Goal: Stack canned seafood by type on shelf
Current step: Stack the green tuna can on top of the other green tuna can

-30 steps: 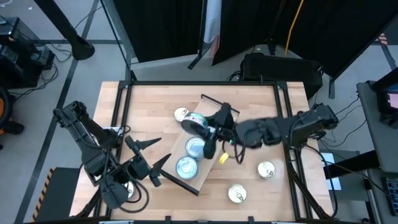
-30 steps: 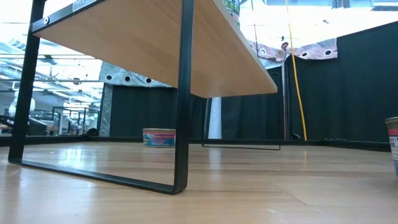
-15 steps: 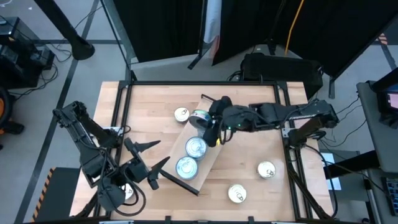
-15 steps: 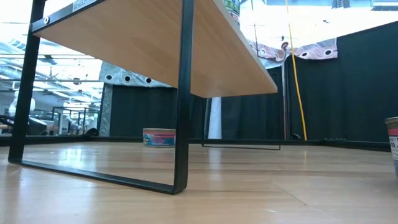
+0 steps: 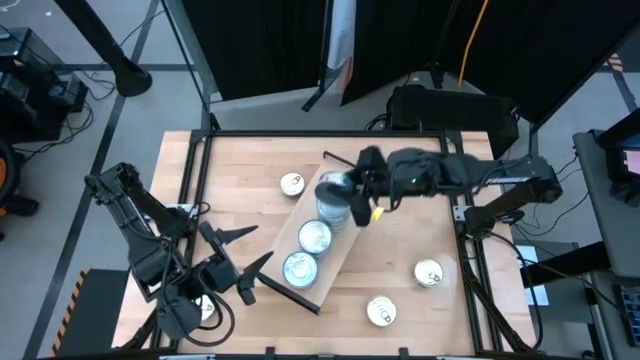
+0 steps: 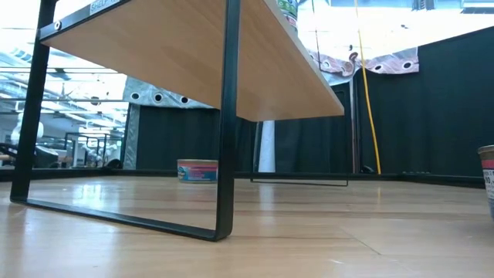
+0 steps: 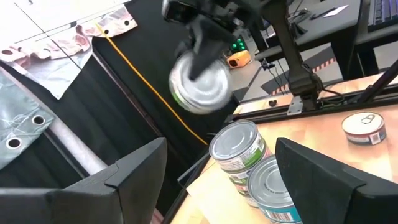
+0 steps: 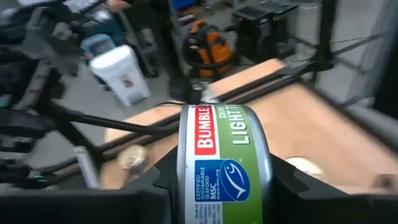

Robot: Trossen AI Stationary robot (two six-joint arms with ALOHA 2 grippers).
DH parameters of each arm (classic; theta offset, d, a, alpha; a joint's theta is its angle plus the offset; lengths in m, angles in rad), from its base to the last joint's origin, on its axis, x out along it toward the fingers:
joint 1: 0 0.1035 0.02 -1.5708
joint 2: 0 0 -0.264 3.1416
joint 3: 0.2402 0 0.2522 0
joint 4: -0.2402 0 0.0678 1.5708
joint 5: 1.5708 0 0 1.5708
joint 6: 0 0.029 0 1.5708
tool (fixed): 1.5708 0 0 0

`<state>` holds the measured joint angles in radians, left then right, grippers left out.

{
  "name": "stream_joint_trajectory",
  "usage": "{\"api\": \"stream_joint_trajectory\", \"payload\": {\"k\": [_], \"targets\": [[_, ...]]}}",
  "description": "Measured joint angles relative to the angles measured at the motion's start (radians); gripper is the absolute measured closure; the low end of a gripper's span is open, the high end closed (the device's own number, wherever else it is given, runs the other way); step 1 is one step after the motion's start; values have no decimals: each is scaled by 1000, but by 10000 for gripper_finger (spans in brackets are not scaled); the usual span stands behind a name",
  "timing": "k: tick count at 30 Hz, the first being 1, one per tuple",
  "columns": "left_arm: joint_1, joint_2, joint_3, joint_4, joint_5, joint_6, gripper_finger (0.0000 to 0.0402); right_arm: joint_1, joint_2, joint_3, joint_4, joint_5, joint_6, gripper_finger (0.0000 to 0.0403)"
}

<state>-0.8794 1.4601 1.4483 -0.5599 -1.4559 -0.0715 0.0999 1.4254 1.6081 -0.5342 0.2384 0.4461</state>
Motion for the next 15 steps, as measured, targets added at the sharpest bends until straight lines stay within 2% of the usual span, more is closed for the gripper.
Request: {"api": "stream_joint_trajectory", "payload": {"k": [6,15], "targets": [[24,0,0,-2,0,7,100,23,1,-167,241,-12,141,281],[35,0,0,-9,8,7,100,23,-3,-261,292,49,247,264]]}}
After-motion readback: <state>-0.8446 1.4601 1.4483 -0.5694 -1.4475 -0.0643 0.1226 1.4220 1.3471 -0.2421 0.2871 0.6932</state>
